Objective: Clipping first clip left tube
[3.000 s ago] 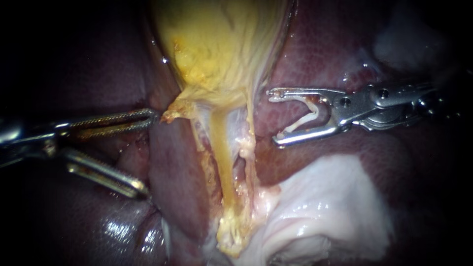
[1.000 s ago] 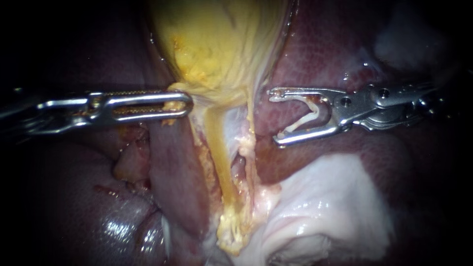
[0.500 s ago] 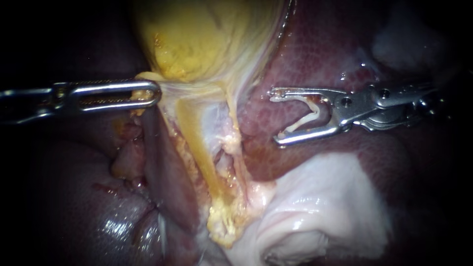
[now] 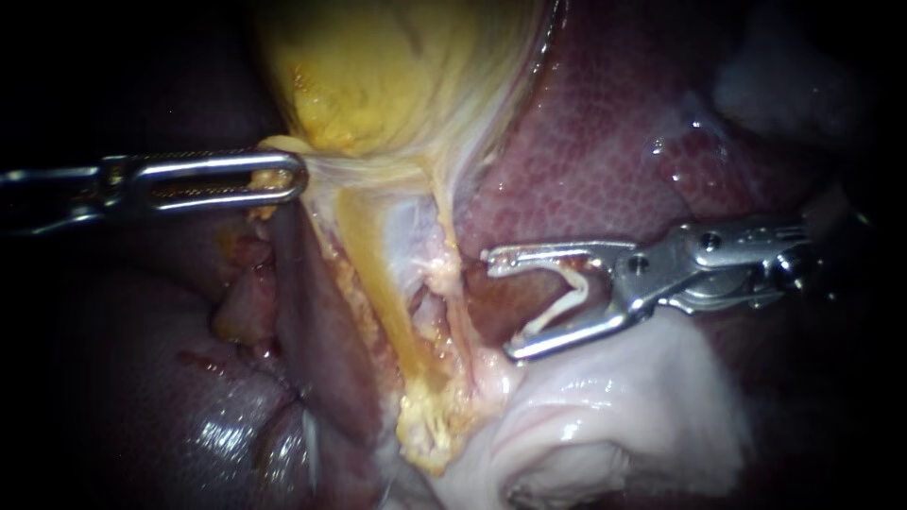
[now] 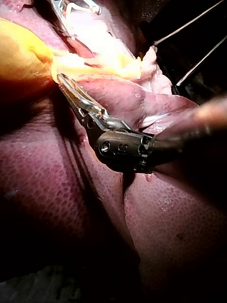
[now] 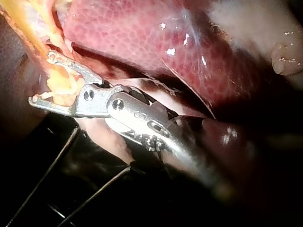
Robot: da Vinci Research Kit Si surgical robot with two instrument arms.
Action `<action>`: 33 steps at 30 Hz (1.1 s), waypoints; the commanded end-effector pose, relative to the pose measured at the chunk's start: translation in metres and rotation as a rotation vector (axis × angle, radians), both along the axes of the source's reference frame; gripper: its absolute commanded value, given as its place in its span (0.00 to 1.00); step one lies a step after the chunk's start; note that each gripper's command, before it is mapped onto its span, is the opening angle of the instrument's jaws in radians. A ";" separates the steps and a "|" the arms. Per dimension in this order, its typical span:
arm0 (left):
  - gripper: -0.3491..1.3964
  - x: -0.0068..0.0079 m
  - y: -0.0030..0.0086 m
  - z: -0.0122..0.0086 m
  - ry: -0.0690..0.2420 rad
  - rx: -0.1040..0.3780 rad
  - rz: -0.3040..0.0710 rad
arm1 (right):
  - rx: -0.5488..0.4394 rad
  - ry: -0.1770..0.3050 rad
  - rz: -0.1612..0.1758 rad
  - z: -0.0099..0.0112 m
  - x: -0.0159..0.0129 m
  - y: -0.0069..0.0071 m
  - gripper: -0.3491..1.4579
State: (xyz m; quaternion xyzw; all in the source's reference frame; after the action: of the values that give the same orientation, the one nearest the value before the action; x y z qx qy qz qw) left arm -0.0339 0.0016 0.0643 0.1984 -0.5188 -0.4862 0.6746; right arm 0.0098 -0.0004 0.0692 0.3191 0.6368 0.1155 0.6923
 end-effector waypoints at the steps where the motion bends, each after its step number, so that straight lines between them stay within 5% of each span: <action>1: 0.00 0.0000 0.0000 0.0000 -0.001 0.000 0.000 | 0.003 0.004 -0.002 0.0003 0.0002 -0.0002 0.51; 14: 0.00 0.0000 -0.0003 -0.0006 0.002 0.000 -0.003 | 0.048 -0.005 -0.036 0.0063 0.0041 -0.0034 0.50; 25: 0.00 -0.0004 -0.0010 -0.0018 0.002 0.002 -0.003 | 0.039 -0.047 -0.015 0.0099 0.0054 -0.0023 0.50; 33: 0.00 -0.0006 -0.0011 -0.0020 -0.003 0.002 -0.003 | 0.042 -0.056 -0.025 0.0110 0.0076 -0.0030 0.50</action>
State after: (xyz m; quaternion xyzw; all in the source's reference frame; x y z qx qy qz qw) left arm -0.0345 0.0005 0.0623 0.1998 -0.5199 -0.4866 0.6730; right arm 0.0176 -0.0035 0.0803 0.3401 0.6099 0.1298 0.7040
